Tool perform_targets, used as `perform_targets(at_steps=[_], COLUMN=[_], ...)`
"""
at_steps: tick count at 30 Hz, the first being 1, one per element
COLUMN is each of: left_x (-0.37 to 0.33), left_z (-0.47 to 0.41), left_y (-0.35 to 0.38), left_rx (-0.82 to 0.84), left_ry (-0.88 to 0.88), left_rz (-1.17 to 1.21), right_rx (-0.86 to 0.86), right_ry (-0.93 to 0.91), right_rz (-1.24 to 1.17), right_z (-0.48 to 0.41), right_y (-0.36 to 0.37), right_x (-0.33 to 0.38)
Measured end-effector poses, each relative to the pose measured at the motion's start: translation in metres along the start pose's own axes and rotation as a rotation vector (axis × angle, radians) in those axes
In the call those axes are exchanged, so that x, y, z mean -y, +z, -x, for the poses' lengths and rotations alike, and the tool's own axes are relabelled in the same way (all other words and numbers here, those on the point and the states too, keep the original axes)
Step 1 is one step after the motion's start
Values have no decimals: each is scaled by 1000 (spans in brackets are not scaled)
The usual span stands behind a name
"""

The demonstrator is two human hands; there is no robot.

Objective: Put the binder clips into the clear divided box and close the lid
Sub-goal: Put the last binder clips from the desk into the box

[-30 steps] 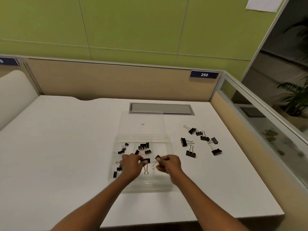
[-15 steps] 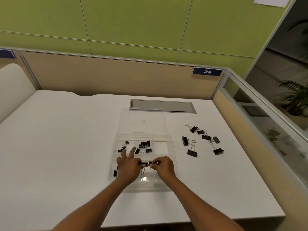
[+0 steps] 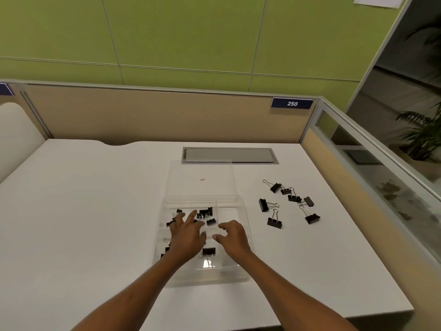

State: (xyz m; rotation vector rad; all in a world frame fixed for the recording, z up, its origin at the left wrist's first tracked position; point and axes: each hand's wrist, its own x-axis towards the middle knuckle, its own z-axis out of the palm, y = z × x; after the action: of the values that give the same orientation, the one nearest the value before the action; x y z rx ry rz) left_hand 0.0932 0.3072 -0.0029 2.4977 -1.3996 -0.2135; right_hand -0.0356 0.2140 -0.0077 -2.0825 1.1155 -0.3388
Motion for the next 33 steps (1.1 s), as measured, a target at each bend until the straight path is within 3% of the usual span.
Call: perform_targets(at_steps=[19,33], left_x=[-146,-244], left_z=[-119,-230], left_y=[24,72], left_rx=[15,77], left_ry=[275,415], left_rz=[1,-89], right_rx=[-231,-253], right_ry=[232,276], right_rz=[-227,-4], right_z=[-57,-135], right_y=[-137,-220], right_x=[-87,-204])
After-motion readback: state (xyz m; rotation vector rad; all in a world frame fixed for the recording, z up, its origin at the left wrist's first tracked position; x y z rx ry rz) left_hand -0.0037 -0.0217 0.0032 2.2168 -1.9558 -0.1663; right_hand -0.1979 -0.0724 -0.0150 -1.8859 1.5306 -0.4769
